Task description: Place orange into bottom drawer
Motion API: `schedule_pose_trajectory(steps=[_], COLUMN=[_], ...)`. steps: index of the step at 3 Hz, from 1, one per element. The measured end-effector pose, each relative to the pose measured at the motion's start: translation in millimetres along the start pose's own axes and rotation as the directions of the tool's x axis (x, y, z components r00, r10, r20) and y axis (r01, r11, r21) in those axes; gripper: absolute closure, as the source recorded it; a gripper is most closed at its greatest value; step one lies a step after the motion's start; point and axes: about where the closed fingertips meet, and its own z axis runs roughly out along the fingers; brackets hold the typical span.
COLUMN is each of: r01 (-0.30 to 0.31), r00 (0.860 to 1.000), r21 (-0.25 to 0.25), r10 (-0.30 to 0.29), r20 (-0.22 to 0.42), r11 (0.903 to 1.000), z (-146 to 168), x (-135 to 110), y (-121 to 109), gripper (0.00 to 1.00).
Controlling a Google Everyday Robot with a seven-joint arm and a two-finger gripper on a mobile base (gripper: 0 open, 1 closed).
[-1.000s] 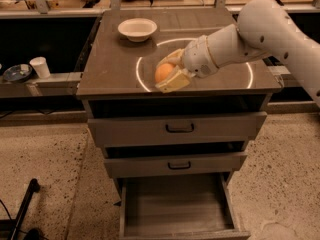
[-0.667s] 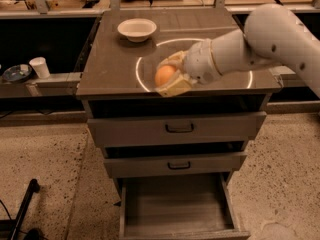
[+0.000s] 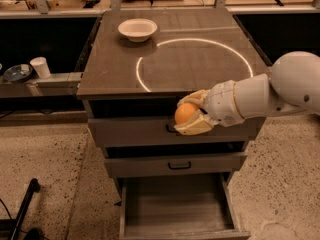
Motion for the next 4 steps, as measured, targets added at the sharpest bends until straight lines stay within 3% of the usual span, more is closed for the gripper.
schedule_pose_trajectory(steps=[1,2,3,4], r01=[-0.052,-0.142,-0.155,-0.156], r00=[0.999,0.990,0.988,0.988], r21=[-0.041,-0.078,-0.122,-0.136], r10=[0.052,0.142,0.152,0.153], r20=[-0.013,-0.011,-0.036,-0.036], r11=[0.9978,0.9868,0.9803,0.9784], z=[37,81,111,118], x=[42,113,178,187], y=[7,36,81,90], gripper=[1.00,1.00,1.00,1.00])
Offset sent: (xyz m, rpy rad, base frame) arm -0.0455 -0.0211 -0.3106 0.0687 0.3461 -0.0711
